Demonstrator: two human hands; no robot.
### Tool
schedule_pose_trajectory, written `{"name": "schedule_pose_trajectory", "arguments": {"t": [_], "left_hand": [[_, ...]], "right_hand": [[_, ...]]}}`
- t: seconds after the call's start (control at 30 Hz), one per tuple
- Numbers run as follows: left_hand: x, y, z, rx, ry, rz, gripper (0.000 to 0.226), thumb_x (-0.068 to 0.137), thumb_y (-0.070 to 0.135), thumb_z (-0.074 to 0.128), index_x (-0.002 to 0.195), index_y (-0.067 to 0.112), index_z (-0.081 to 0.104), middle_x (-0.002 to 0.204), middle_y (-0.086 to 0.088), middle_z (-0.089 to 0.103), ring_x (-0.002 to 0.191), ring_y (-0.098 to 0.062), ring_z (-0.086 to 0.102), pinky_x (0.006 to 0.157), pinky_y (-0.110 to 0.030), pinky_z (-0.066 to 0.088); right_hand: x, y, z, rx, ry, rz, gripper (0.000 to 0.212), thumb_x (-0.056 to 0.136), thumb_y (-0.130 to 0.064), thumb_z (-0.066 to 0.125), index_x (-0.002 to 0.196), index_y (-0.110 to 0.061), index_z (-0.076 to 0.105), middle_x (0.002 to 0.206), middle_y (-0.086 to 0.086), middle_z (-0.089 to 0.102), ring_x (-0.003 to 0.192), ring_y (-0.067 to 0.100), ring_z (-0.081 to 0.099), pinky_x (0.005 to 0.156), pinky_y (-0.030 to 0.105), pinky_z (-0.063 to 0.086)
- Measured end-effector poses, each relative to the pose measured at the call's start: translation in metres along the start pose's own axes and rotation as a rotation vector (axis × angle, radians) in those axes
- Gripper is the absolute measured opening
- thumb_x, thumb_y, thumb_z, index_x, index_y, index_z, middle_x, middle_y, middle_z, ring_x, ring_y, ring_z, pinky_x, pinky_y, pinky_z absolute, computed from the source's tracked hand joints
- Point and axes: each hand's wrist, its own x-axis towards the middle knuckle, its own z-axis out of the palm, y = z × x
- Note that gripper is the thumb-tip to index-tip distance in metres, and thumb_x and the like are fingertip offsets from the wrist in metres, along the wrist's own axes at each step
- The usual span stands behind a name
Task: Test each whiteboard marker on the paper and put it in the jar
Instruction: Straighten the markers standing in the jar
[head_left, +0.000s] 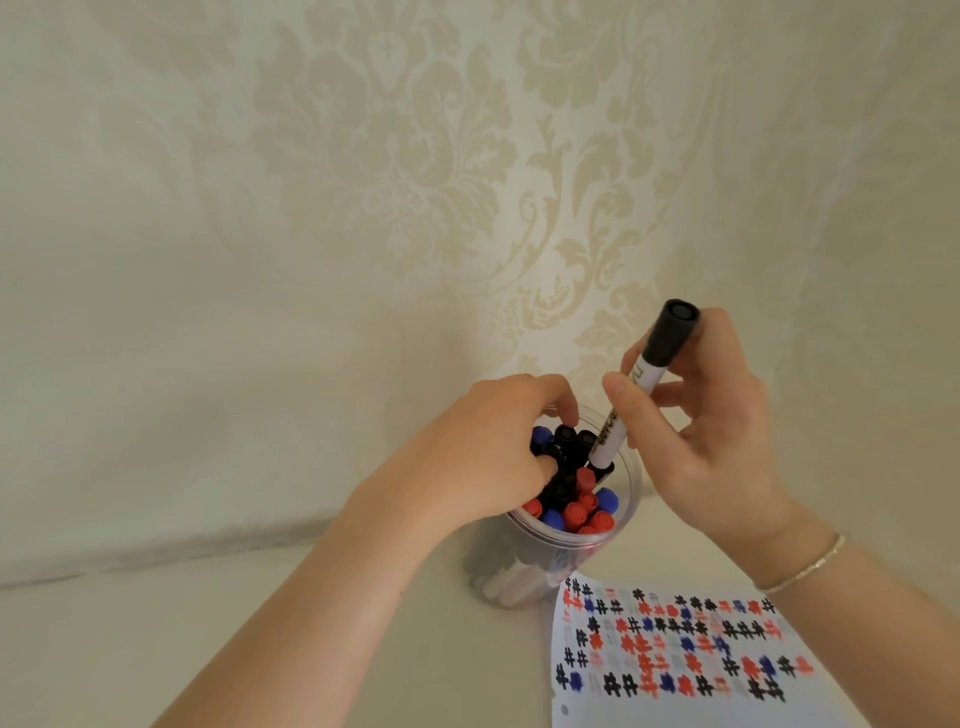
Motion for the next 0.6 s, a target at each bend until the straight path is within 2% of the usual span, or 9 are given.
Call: {"name": "schedule_pose_trajectory", "arguments": {"t": [0.1,0.23,0.3,0.4,0.47,0.6], "left_hand": [[-0.001,-0.001,-0.001,0.059,0.009,-0.016,0.037,0.079,0.024,0.069,0.110,0.035,0.053,0.115,0.012,0.058,0.098,-0.013,0.058,0.083,-0.035,0.051],[-0.001,-0.004,-0.004,0.100,-0.005,-0.012,0.046,0.074,0.033,0.076,0.114,0.033,0.052,0.132,0.011,0.043,0.115,-0.011,0.051,0.094,-0.037,0.046],[-0.002,-0.007,-0.007,0.096,-0.021,-0.015,0.048,0.074,0.035,0.077,0.114,0.033,0.051,0.129,0.012,0.043,0.112,-0.008,0.051,0.093,-0.037,0.047],[-0.002,-0.009,-0.010,0.114,-0.045,-0.021,0.048,0.072,0.040,0.077,0.112,0.035,0.051,0.129,0.011,0.043,0.115,-0.014,0.051,0.093,-0.038,0.047],[-0.001,-0.009,-0.012,0.210,-0.035,-0.049,0.048,0.072,0.047,0.076,0.113,0.034,0.055,0.132,0.008,0.042,0.115,-0.018,0.051,0.091,-0.036,0.046],[0.002,-0.002,-0.013,0.417,-0.069,-0.100,0.052,0.072,0.060,0.069,0.113,0.029,0.062,0.109,0.003,0.059,0.097,-0.019,0.059,0.076,-0.030,0.049]], "right_hand": [[0.003,-0.003,0.003,0.054,0.058,-0.007,0.019,0.086,-0.018,0.056,0.095,-0.026,0.041,0.077,-0.002,0.050,0.066,0.020,0.055,0.050,0.029,0.051],[0.004,-0.006,0.009,0.092,0.018,0.008,0.020,0.087,-0.017,0.057,0.097,-0.024,0.041,0.082,-0.001,0.054,0.070,0.021,0.061,0.052,0.039,0.054],[0.007,-0.006,0.010,0.094,-0.008,0.023,0.020,0.087,-0.015,0.057,0.096,-0.025,0.042,0.081,-0.004,0.055,0.068,0.018,0.062,0.052,0.039,0.055],[0.012,-0.005,0.008,0.077,-0.033,0.051,0.017,0.087,-0.017,0.055,0.093,-0.023,0.041,0.080,-0.005,0.054,0.066,0.013,0.059,0.051,0.032,0.052],[0.014,-0.004,0.007,0.074,-0.037,0.089,0.015,0.086,-0.021,0.054,0.092,-0.019,0.041,0.080,-0.003,0.054,0.068,0.015,0.056,0.050,0.032,0.051],[0.017,-0.006,0.005,0.038,-0.068,0.113,0.018,0.087,-0.014,0.055,0.096,-0.005,0.042,0.082,0.003,0.053,0.063,0.017,0.053,0.045,0.033,0.048]]}}
